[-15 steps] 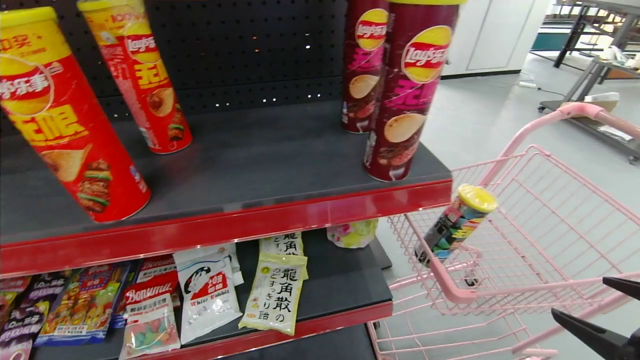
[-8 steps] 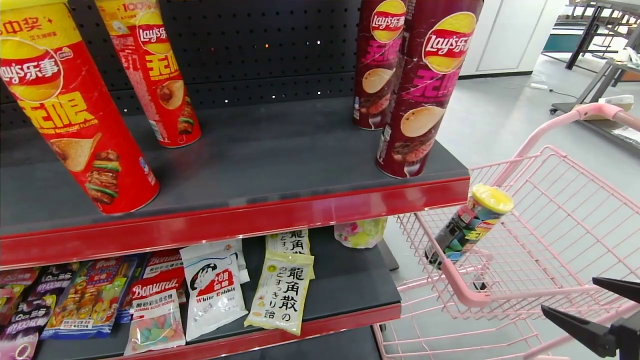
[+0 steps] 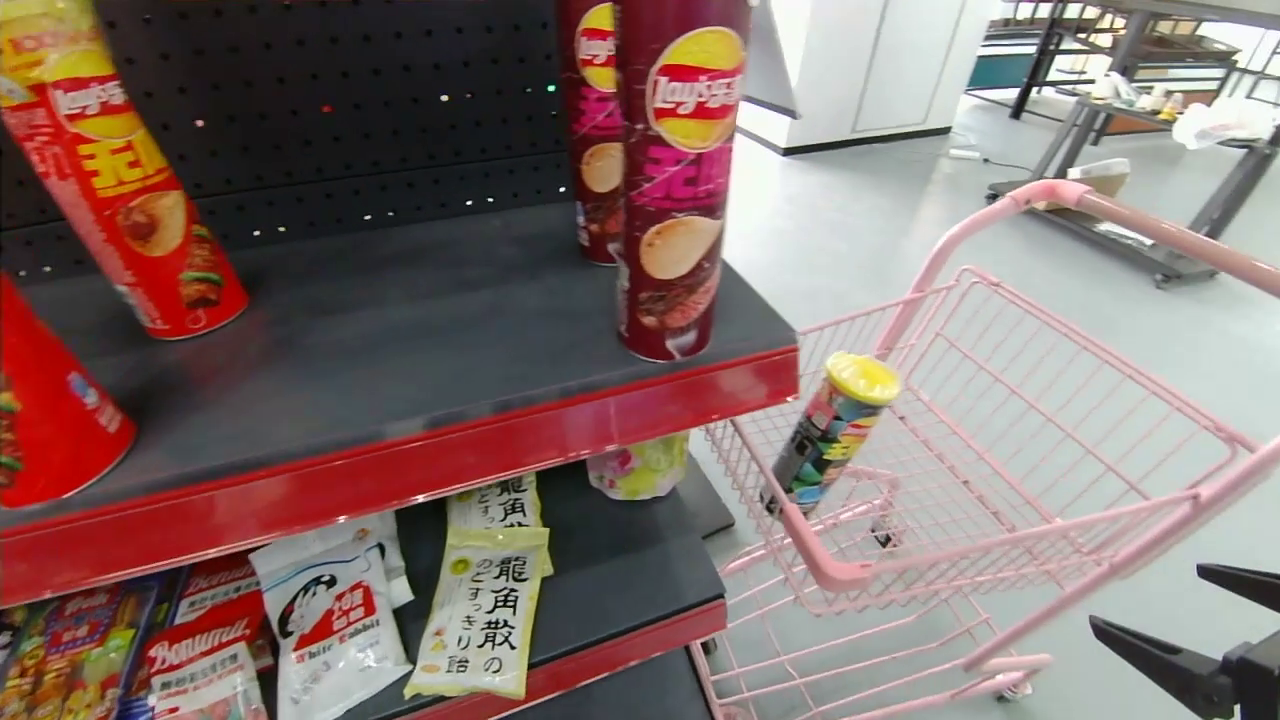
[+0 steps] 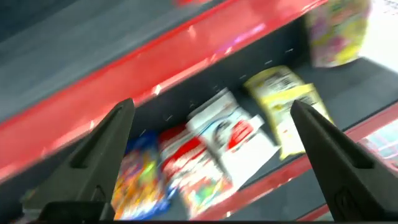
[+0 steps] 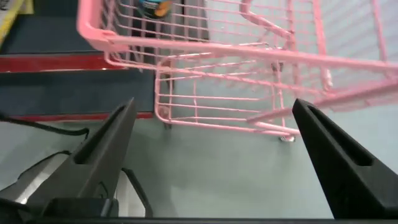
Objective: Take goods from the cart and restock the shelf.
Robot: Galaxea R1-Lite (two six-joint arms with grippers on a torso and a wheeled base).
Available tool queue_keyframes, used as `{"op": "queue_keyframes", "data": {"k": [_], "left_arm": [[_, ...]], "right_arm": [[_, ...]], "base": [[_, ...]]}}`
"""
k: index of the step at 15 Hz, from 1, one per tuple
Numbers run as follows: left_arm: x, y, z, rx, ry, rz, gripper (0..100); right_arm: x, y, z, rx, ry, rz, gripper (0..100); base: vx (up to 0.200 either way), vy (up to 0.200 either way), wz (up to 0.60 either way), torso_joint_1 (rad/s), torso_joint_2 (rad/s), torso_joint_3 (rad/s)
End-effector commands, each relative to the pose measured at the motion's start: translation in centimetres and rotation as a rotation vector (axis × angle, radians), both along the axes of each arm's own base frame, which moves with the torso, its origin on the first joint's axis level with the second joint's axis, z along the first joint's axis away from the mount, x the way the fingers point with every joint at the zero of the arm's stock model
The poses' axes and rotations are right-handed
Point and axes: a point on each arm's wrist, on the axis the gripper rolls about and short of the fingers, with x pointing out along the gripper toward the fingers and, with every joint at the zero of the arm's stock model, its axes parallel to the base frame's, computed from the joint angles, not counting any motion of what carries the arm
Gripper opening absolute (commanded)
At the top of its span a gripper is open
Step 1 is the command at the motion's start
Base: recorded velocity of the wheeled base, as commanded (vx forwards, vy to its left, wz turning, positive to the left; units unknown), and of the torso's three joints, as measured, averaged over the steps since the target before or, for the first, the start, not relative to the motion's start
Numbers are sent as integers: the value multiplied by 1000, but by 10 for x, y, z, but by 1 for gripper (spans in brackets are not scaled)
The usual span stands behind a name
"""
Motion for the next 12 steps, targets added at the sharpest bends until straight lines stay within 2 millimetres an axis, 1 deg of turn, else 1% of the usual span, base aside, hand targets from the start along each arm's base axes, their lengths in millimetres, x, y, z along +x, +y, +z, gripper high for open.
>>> {"op": "queue_keyframes", "data": {"k": [1, 3, 4, 5, 7, 8, 9, 10, 11, 12], "left_arm": [[1, 0, 0, 2, 3, 1, 100], [0, 0, 0, 1, 1, 1, 100], [0, 0, 0, 0, -1, 1, 100], [0, 0, 0, -1, -2, 1, 100], [-1, 0, 1, -2, -5, 2, 100], [-1, 0, 1, -2, -5, 2, 100], [0, 0, 0, -3, -4, 2, 100], [0, 0, 0, -3, -4, 2, 100], [0, 0, 0, -2, -2, 4, 100], [1, 0, 1, 0, 3, 5, 100]], "right_arm": [[2, 0, 1, 2, 0, 4, 100], [4, 0, 0, 2, 15, 3, 100], [10, 0, -2, -4, 41, -11, 100], [15, 0, 0, 8, 23, -15, 100], [30, 3, 1, 114, 50, -4, 100], [43, 8, 10, 154, 26, 29, 100], [53, 14, 14, 166, 19, 61, 100], [58, 18, 17, 177, 6, 86, 100], [66, 23, 18, 201, 21, 140, 100], [74, 25, 12, 237, 61, 219, 100]], "base": [[0, 0, 0, 0, 0, 0], [0, 0, 0, 0, 0, 0], [0, 0, 0, 0, 0, 0], [0, 0, 0, 0, 0, 0], [0, 0, 0, 0, 0, 0], [0, 0, 0, 0, 0, 0], [0, 0, 0, 0, 0, 0], [0, 0, 0, 0, 0, 0], [0, 0, 0, 0, 0, 0], [0, 0, 0, 0, 0, 0]]}}
